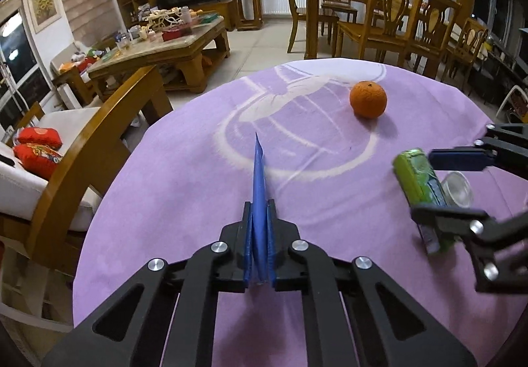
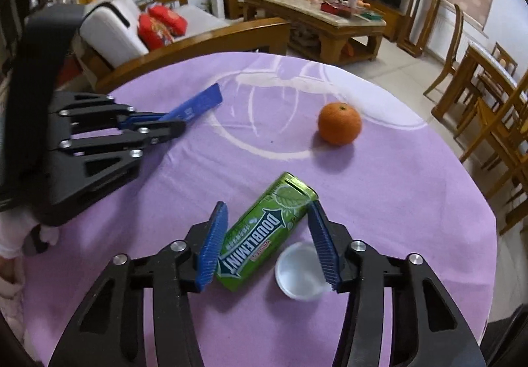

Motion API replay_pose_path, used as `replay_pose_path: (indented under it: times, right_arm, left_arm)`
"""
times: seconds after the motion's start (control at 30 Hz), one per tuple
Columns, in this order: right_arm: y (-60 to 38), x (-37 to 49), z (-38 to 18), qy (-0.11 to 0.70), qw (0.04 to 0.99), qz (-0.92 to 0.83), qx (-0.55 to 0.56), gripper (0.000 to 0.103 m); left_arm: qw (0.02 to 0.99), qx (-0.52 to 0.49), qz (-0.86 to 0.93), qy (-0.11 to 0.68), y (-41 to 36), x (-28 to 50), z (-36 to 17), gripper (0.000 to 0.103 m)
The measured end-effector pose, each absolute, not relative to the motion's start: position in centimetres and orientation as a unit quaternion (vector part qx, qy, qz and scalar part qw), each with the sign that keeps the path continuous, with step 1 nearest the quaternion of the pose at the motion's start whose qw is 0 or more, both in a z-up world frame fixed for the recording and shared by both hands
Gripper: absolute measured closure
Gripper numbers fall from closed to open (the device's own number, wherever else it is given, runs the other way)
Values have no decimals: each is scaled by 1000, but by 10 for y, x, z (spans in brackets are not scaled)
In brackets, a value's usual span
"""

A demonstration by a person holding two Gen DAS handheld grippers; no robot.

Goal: Collect trash
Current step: 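Grasp the blue wrapper with the left tool while the right tool grasps the green Doublemint pack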

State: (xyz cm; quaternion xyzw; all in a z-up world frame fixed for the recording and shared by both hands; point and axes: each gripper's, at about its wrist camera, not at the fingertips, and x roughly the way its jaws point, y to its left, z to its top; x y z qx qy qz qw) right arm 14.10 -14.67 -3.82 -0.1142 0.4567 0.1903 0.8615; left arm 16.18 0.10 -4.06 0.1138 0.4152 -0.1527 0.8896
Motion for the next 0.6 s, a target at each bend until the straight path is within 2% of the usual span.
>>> replay_pose_path:
  times: [0.17, 0.37, 0.6]
  right_arm:
    - [-125, 147, -49, 468, 852, 199, -122, 72]
    - [-122, 138, -50, 453, 859, 213, -107, 72]
    - [-146, 102, -23, 411, 880, 233, -56, 72]
  left_arm:
    - [891, 85, -166, 414, 13, 159, -37, 98]
    - [898, 70, -189, 391, 18, 149, -27, 98]
    - [902, 27, -211, 374, 29, 136, -16, 98]
